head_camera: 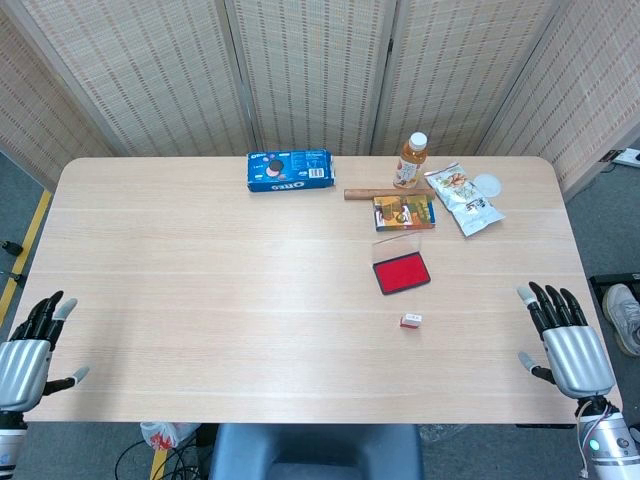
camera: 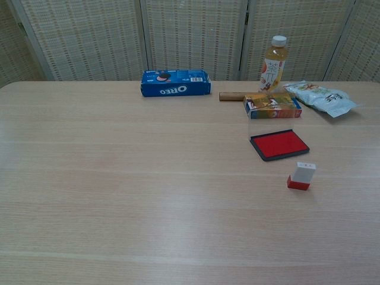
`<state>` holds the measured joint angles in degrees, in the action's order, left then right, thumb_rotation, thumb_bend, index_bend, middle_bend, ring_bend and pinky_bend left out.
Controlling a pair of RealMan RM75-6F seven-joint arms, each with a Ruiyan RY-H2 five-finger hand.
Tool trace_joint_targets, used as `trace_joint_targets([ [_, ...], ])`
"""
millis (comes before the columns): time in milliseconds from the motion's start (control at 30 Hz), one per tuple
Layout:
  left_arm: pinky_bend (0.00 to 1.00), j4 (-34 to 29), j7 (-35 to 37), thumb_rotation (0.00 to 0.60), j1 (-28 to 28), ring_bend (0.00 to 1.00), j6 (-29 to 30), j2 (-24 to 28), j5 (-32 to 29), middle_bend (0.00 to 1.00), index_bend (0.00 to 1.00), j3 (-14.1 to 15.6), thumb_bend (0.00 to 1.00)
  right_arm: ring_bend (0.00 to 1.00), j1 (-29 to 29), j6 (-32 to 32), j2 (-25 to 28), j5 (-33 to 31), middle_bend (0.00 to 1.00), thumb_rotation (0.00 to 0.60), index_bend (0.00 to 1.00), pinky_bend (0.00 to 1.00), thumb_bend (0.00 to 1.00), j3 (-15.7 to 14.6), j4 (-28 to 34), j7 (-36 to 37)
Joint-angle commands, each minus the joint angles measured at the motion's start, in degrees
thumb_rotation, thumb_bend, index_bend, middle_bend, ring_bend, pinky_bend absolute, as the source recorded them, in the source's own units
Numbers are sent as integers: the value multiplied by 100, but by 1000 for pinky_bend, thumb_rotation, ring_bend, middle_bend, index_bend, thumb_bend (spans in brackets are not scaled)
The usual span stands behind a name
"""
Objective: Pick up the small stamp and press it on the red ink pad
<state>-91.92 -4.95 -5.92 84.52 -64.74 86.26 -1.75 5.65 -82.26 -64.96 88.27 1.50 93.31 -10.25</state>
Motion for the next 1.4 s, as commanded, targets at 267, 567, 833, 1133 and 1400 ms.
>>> trace_joint_targets([
  [267, 269, 17, -36, 600, -40, 0, -70, -21, 5, 0, 15, 6, 102, 0, 14, 74, 118, 29, 11, 600, 0, 0, 201, -48, 29, 255],
  [567, 269, 31, -35, 600, -49, 0, -113, -11, -71, 0, 15, -13, 102, 0, 288, 517, 4, 147, 18, 600, 0, 0, 202, -107, -146, 428],
  [833, 269, -42, -168, 600, -1, 0, -59, -30, -134, 0, 15, -16, 102, 0, 726, 1044, -319, 132, 40, 600, 3, 0, 214, 5, -478, 171],
  [1133, 269, -81, -290, 600, 23, 0, -36, -70, -210, 0, 16, -42, 102, 0, 1225, 1601, -543, 128, 72, 600, 139, 0, 229, 99, -652, -2],
  [1400, 269, -117, -210, 600, 60, 0, 38, -23, -135, 0, 16, -20, 102, 0, 1830, 2481, -672, 24, 79, 600, 169, 0, 252, 122, -927, 581],
])
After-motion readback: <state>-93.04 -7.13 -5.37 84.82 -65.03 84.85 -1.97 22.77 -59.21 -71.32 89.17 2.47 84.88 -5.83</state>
